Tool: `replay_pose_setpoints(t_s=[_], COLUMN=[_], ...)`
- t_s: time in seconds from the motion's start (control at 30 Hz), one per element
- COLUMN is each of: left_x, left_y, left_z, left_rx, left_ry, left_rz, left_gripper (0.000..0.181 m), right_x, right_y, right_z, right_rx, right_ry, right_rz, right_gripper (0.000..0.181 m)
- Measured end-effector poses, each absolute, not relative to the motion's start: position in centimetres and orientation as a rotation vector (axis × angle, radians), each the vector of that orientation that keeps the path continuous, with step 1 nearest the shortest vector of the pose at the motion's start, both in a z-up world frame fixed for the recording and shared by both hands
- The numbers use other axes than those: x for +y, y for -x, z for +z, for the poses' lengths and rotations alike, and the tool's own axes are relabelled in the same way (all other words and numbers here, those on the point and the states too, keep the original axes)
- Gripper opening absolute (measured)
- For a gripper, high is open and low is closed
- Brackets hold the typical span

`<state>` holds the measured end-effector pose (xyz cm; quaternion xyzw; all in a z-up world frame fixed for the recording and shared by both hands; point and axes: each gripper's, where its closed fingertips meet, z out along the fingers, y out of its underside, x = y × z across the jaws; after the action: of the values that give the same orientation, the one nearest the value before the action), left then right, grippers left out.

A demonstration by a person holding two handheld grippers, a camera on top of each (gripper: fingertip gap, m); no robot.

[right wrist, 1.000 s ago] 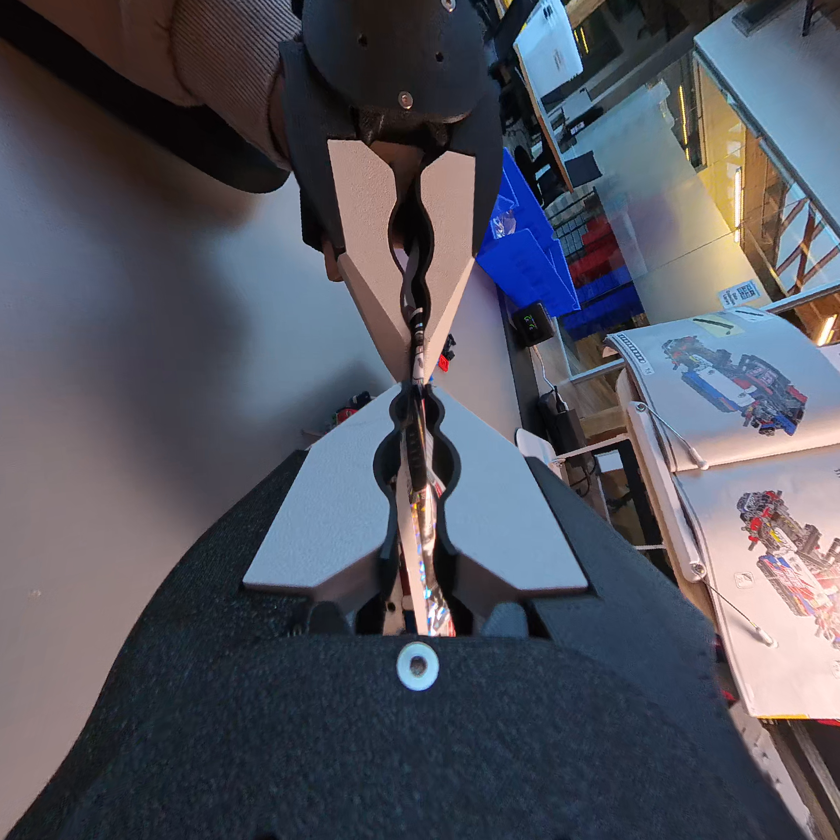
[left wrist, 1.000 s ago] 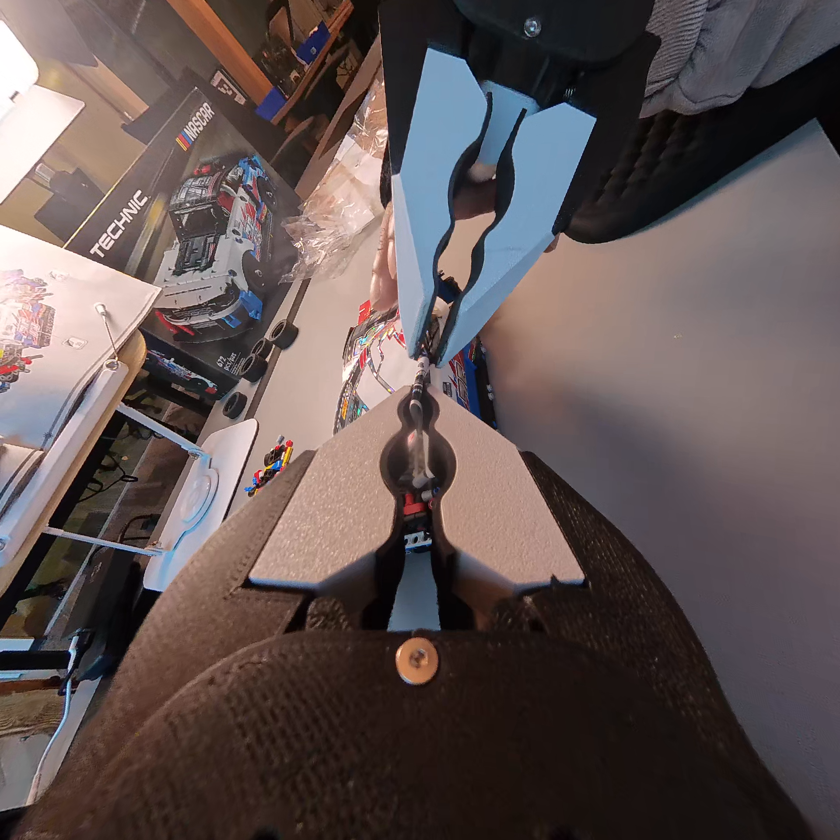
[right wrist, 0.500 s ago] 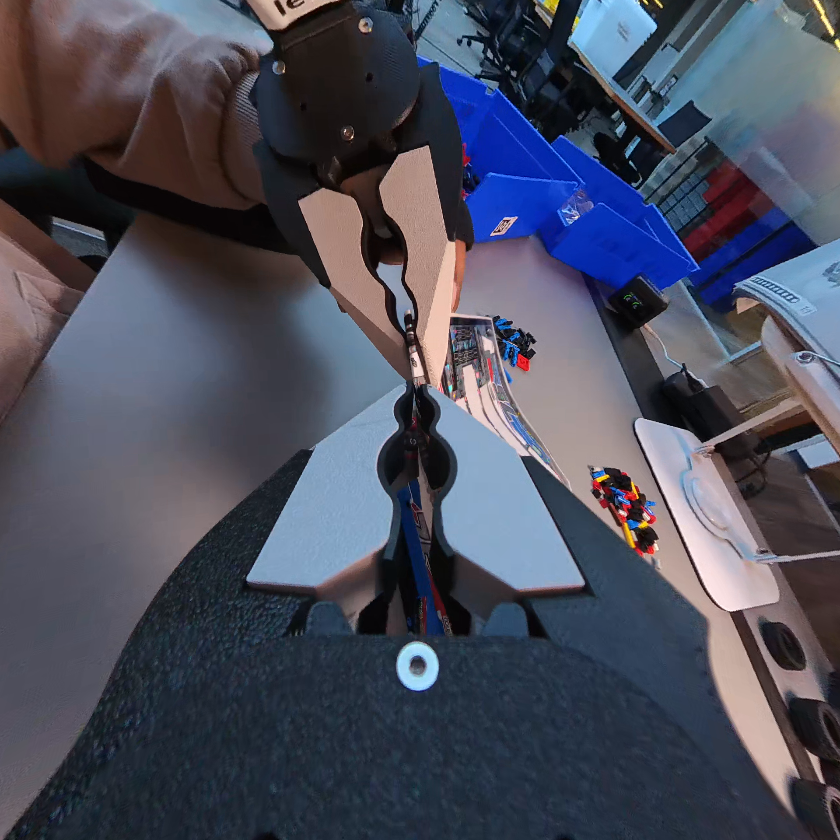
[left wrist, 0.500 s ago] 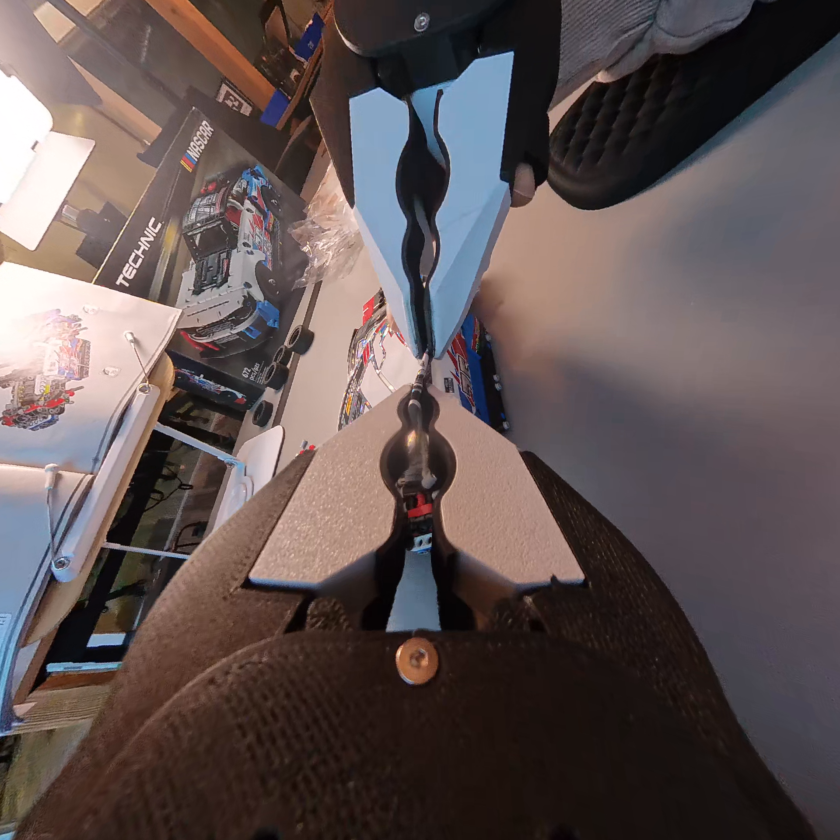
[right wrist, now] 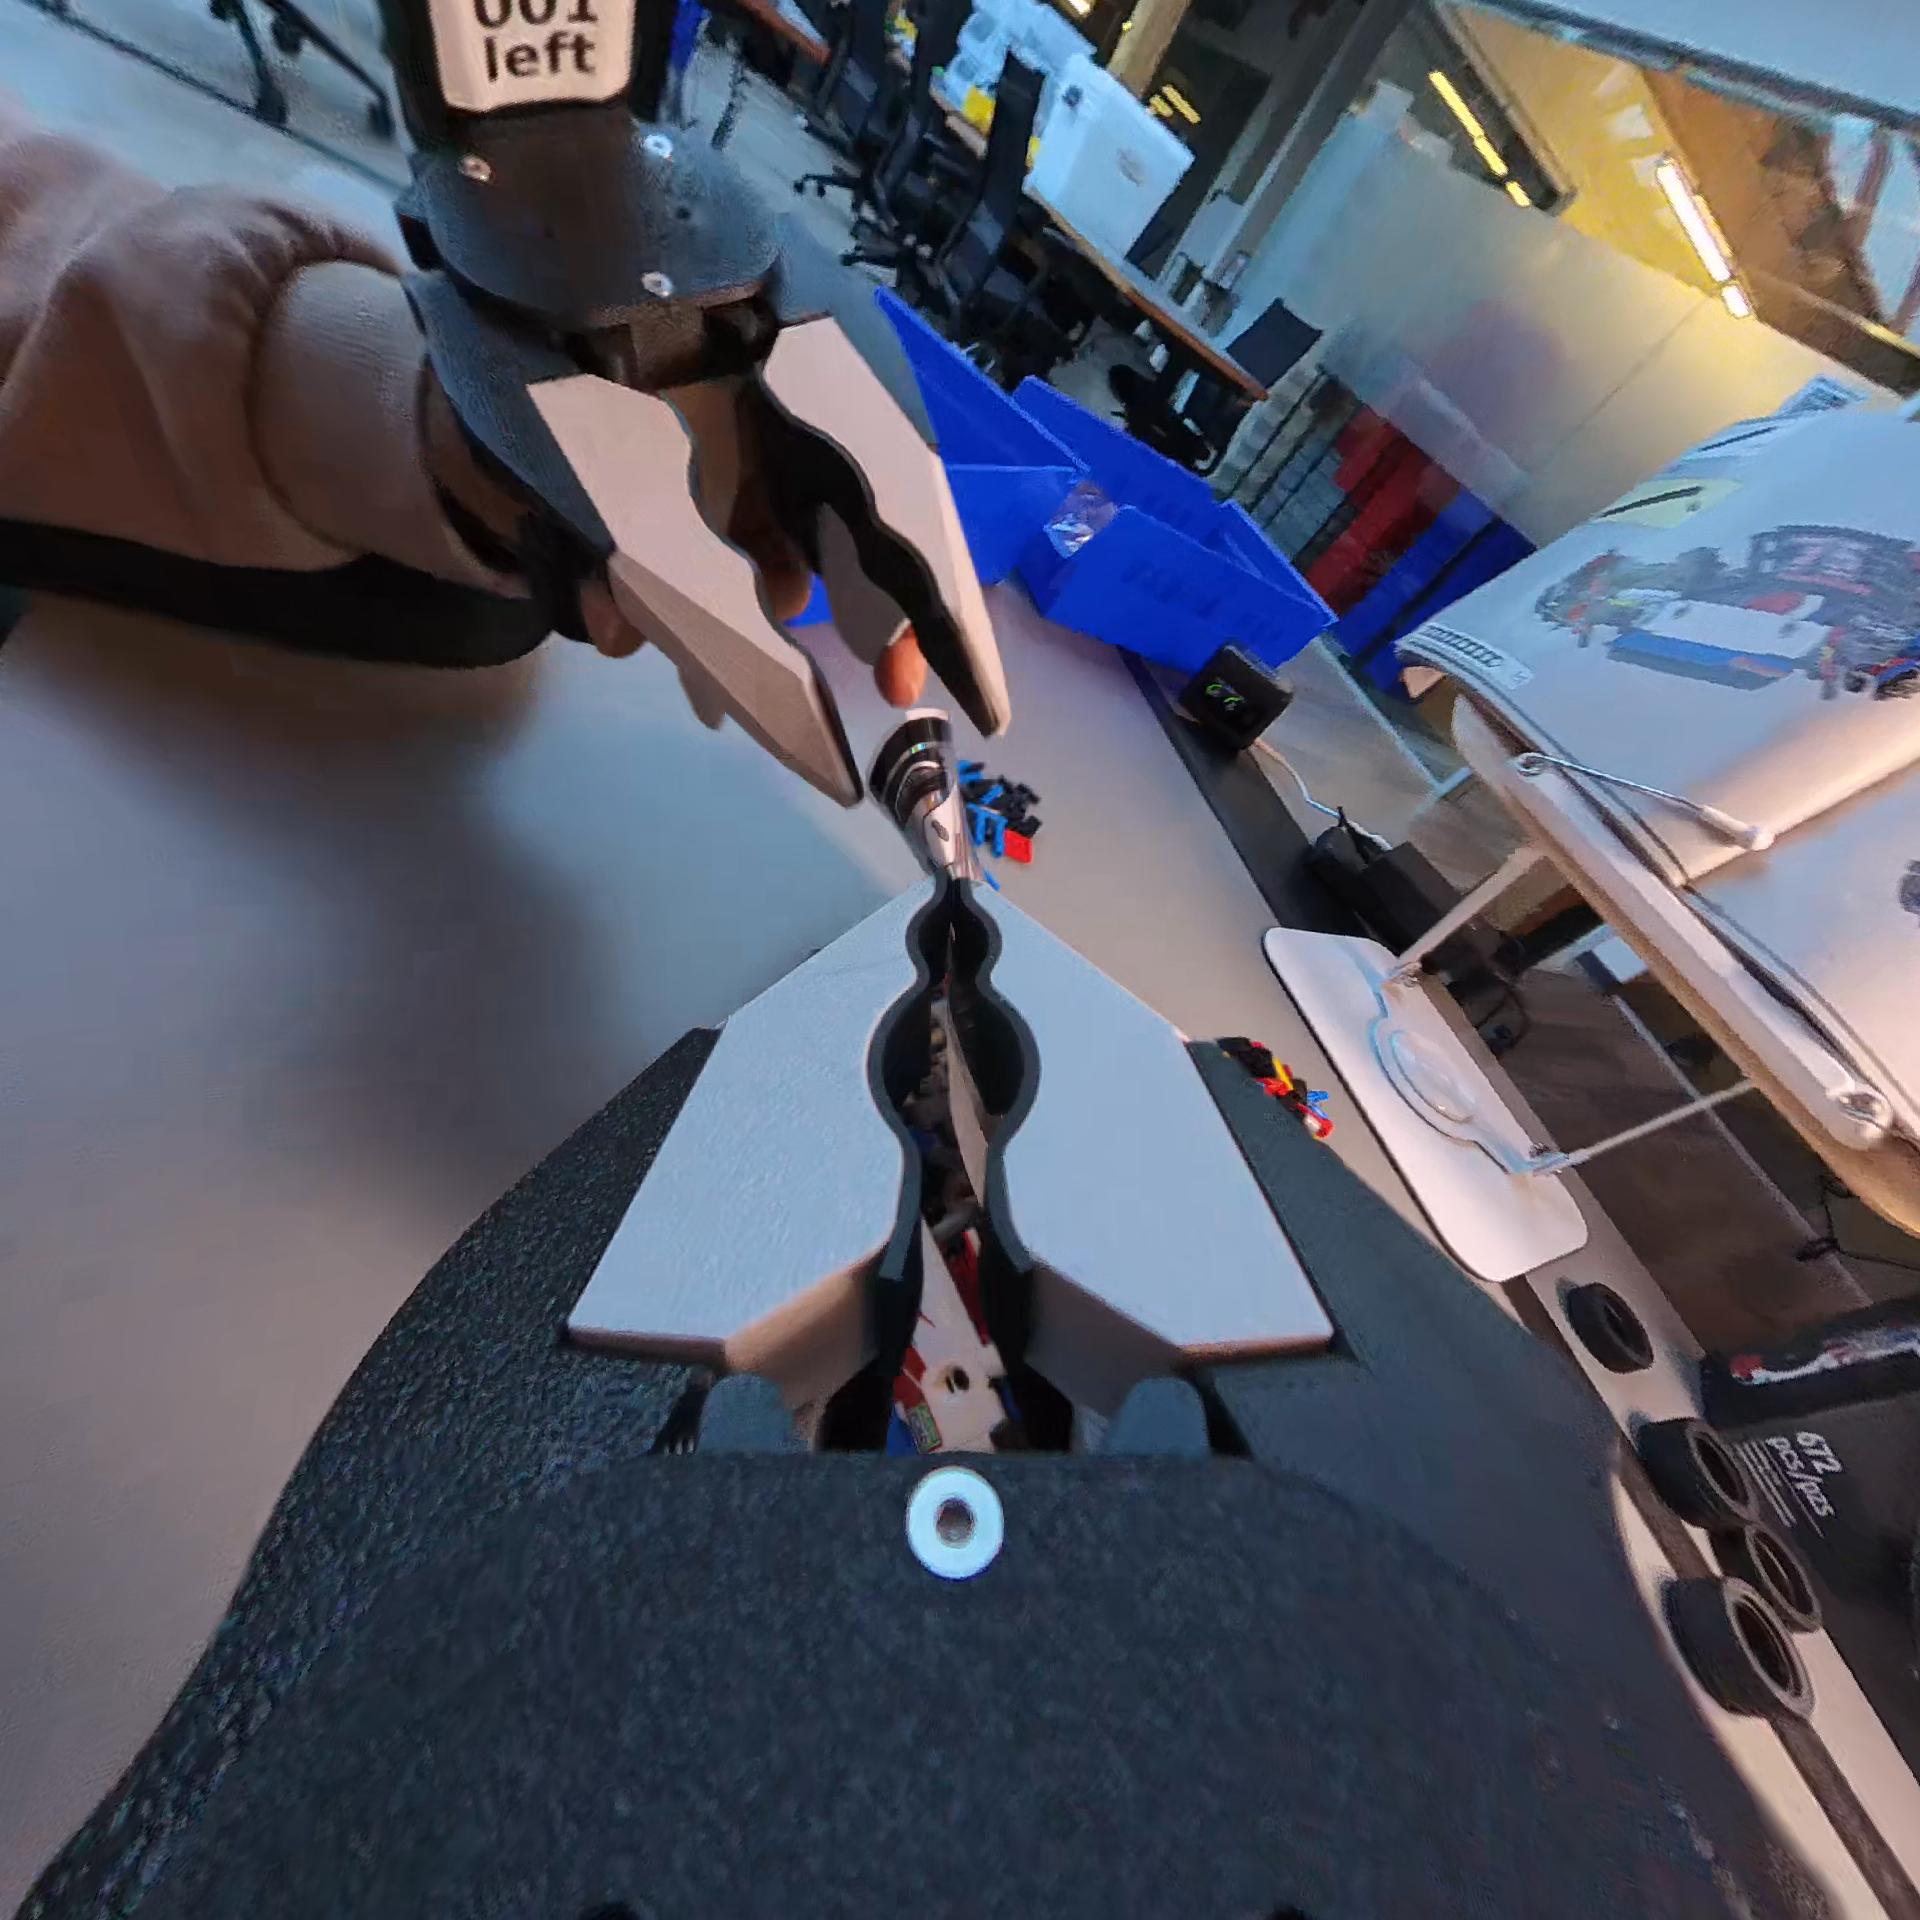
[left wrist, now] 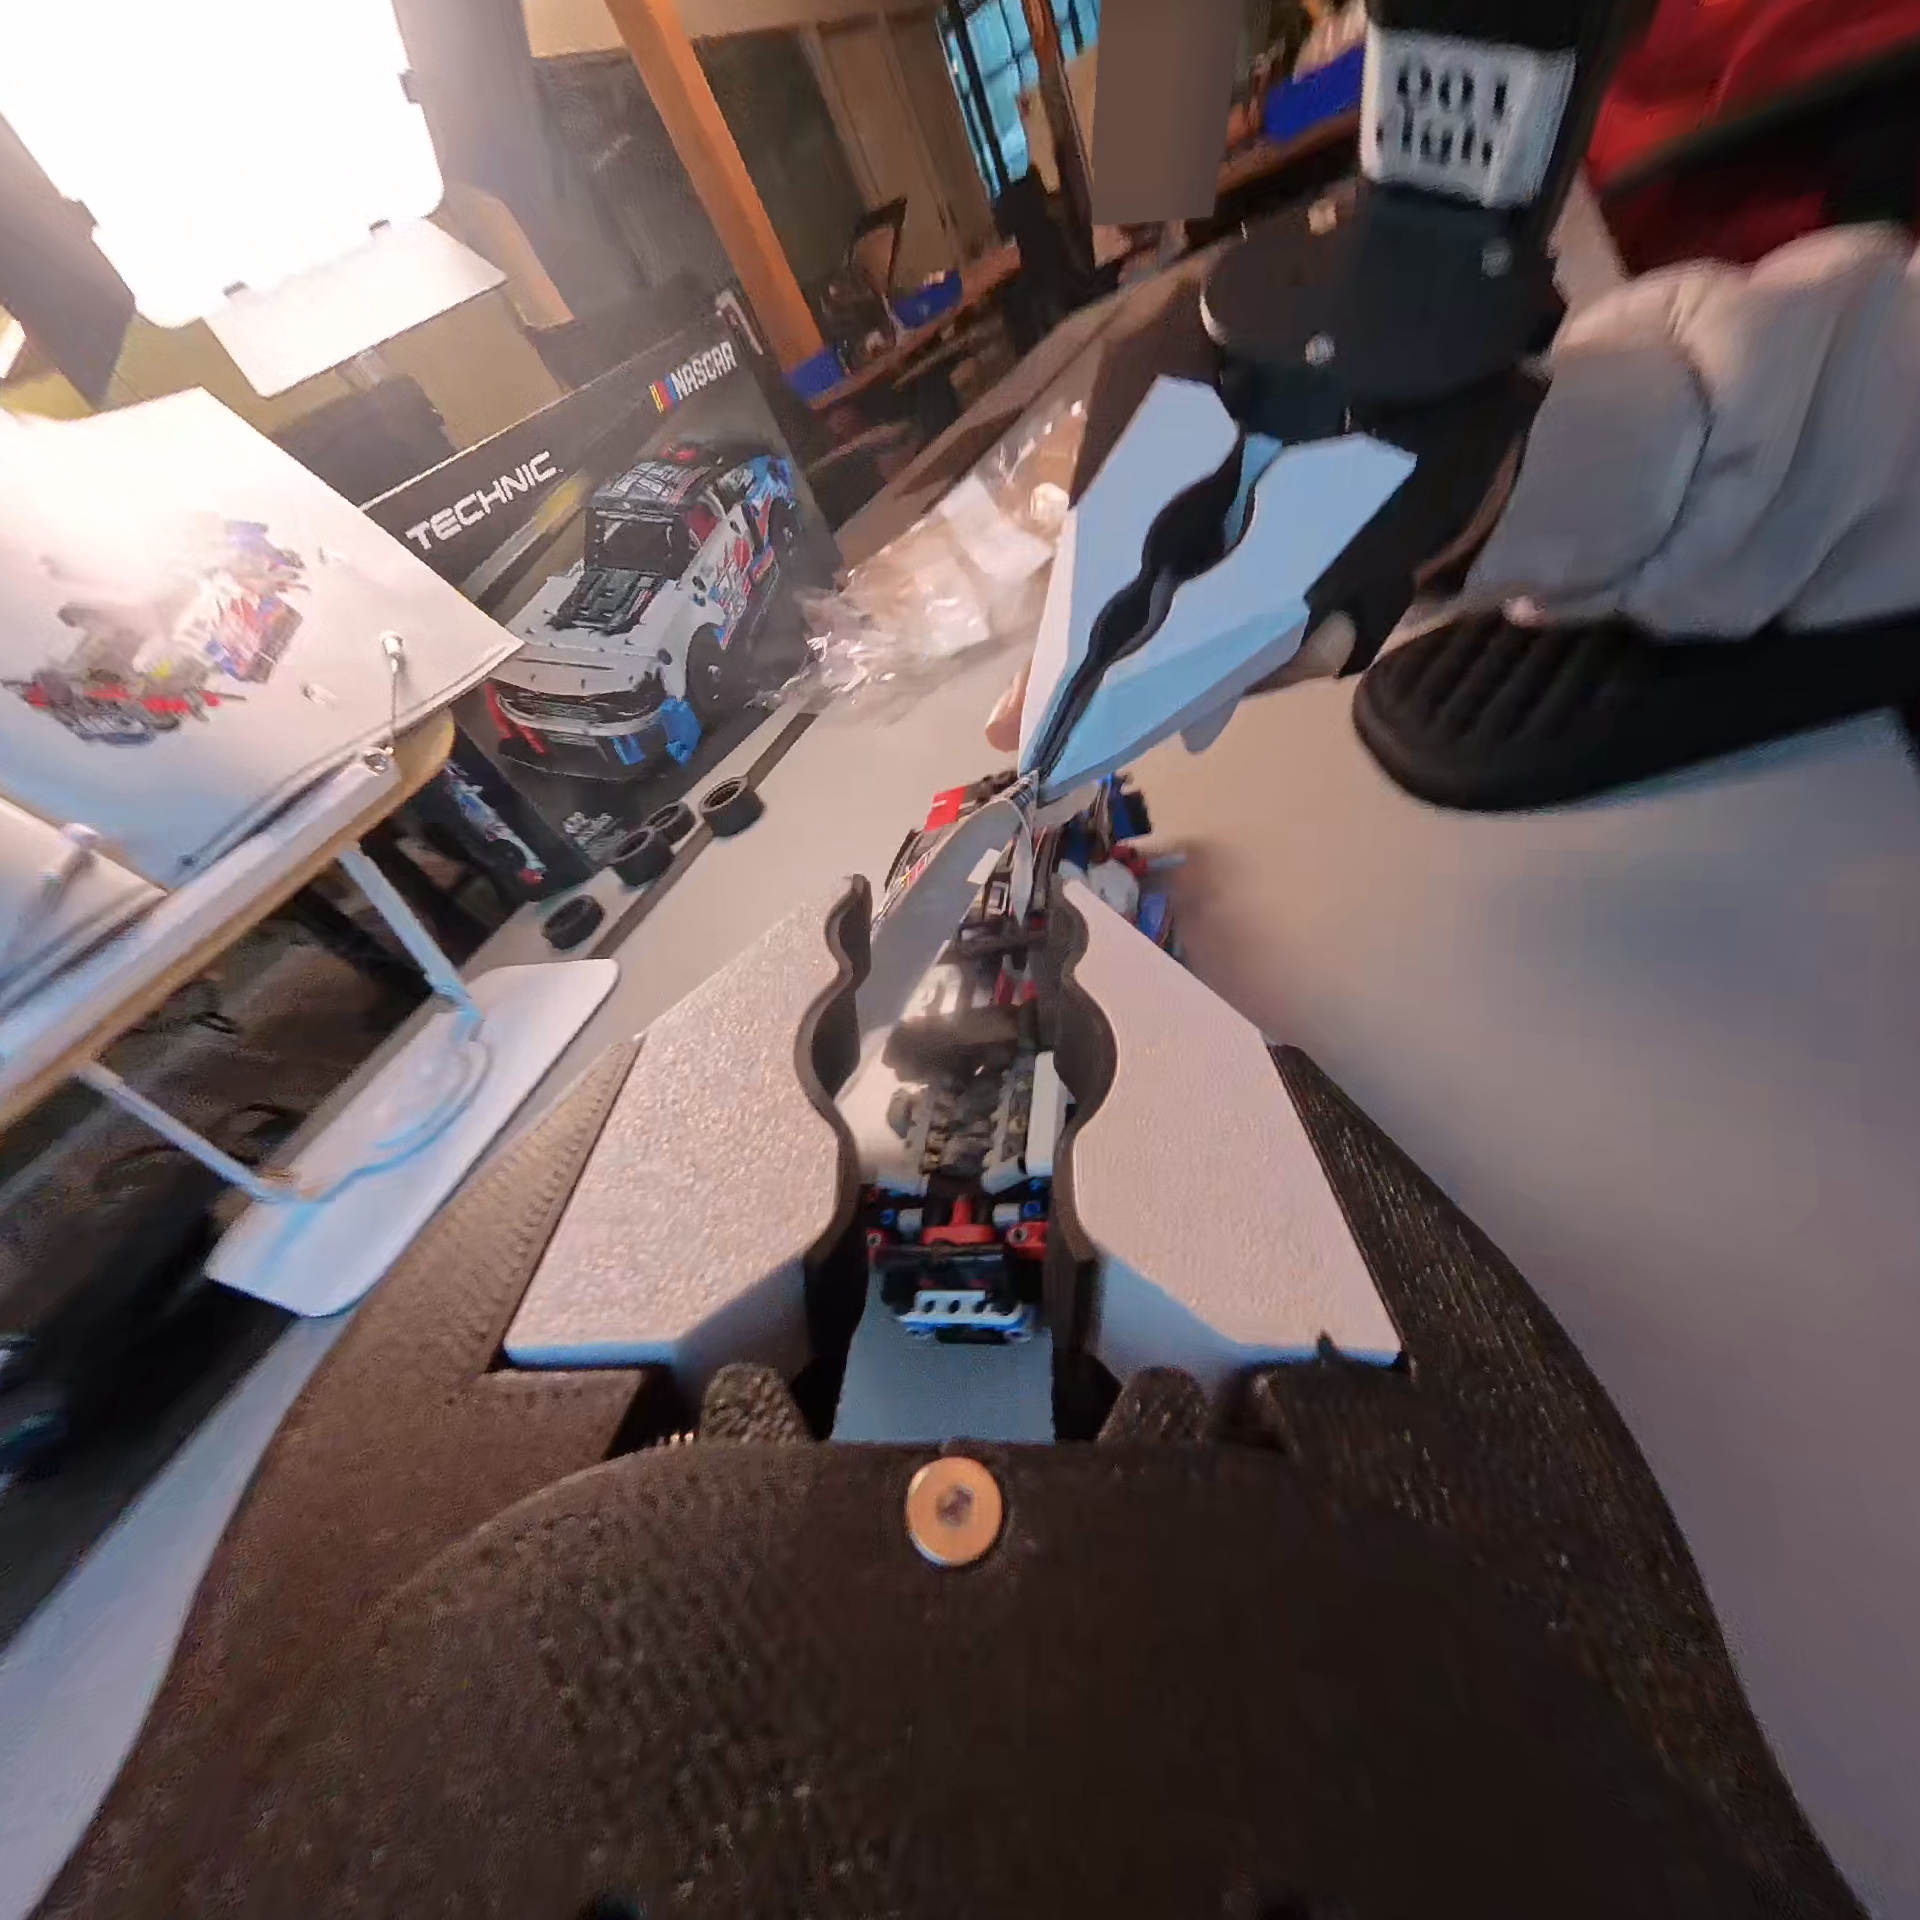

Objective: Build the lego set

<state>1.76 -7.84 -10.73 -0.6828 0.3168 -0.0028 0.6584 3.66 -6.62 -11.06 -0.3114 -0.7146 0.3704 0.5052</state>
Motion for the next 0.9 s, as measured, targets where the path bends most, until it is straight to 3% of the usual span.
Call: replay_pose_setpoints(t_s=[0.2,0.33,0.43,0.5,0.63,0.8,0.9], left_x=[-8.5,-8.4,-8.1,-8.3,-9.1,-7.7,-7.5], left_y=[-2.3,-3.0,-3.4,-3.4,-3.7,-3.4,-3.5], left_z=[-10.4,-10.4,-11.4,-11.4,-10.5,-10.8,-11.4], left_rx=[0.463,0.495,0.459,0.440,0.480,0.421,0.447], left_ry=[1.637,1.618,1.703,1.702,1.655,1.646,1.658], left_rz=[-0.663,-0.649,-0.715,-0.779,-0.822,-0.744,-0.710], left_gripper=[0.030,0.030,0.015,0.016,0.019,0.044,0.033], right_x=[-5.4,-5.3,-4.4,-3.6,-1.9,-4.7,-6.9], right_y=[-3.3,-3.0,-2.8,-2.8,-3.1,-2.4,-2.1], right_z=[-8.9,-8.8,-8.6,-8.5,-8.0,-9.5,-10.5], right_rx=[-1.549,-1.508,-1.456,-1.418,-1.342,-1.459,-1.530], right_ry=[0.782,0.805,0.859,0.910,0.967,0.844,0.759], right_rz=[0.891,0.867,0.828,0.840,0.813,0.739,0.731], right_gripper=[0.000,0.000,0.000,0.000,0.000,0.000,0.000])
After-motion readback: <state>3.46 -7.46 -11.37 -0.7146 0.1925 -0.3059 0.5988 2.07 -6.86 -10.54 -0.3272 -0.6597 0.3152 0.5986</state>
